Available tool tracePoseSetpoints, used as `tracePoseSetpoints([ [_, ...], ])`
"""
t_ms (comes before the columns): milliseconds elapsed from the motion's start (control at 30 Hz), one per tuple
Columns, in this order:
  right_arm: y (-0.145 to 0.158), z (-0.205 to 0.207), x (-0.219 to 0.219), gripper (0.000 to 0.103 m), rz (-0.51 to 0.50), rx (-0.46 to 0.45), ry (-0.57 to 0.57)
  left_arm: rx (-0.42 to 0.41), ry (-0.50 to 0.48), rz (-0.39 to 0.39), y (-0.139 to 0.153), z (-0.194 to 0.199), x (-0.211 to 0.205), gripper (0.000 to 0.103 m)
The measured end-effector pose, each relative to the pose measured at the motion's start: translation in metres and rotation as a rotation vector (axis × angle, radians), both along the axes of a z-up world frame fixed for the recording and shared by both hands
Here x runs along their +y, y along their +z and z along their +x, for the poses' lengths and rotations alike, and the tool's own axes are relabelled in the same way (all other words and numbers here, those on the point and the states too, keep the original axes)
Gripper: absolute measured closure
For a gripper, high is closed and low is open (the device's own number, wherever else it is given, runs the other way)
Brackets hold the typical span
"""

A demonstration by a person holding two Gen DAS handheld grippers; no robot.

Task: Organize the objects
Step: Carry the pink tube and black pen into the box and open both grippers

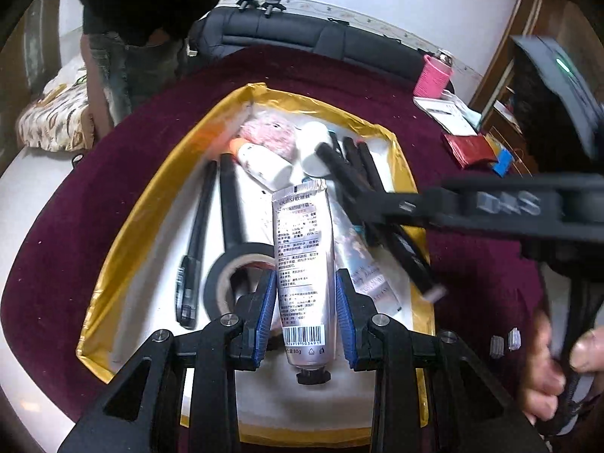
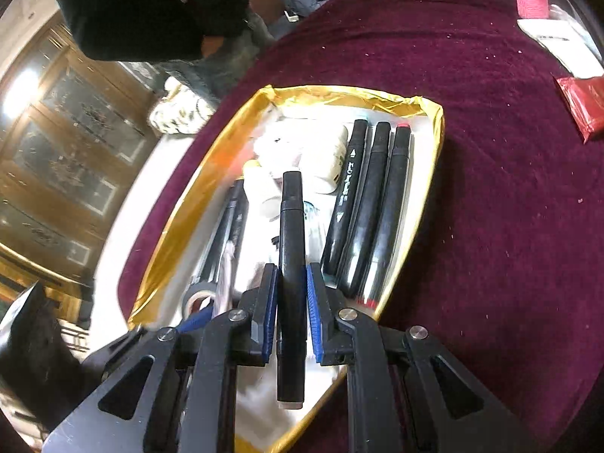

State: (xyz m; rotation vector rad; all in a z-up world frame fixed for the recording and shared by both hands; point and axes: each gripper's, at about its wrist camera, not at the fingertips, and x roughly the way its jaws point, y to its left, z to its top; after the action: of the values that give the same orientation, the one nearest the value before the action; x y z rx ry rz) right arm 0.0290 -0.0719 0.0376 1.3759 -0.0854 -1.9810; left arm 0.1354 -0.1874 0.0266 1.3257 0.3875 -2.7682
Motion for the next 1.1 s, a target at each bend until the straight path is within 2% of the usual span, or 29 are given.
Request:
tracePoseSetpoints([
  [300, -0.006, -0.004, -0.018, 0.090, 0.092, 0.049, -0.005, 0.022, 0.019, -0.063, 0.000, 0.004, 0.005, 0.076],
  [500, -0.009, -0.009, -0.015, 0.089, 0.053, 0.019, -0.019, 0.032, 0.033, -0.067, 0.003, 0.010, 0.001, 0.075],
  [667, -0.008, -0.007, -0.023, 0.085, 0.074, 0.041, -0.004, 0.066, 0.057, -0.087, 0.014, 0.018, 0.001, 0.057],
  [833, -0.006, -0.004, -0.021, 0.084, 0.070, 0.044, 0.003, 0.095, 0.075, -0.122, 0.025, 0.024, 0.001, 0.053],
  [1100, 0.011, 0.006, -0.014, 0.084, 0.033, 0.066, 0.017, 0.108, 0.086, -0.155, 0.033, 0.028, 0.008, 0.052],
])
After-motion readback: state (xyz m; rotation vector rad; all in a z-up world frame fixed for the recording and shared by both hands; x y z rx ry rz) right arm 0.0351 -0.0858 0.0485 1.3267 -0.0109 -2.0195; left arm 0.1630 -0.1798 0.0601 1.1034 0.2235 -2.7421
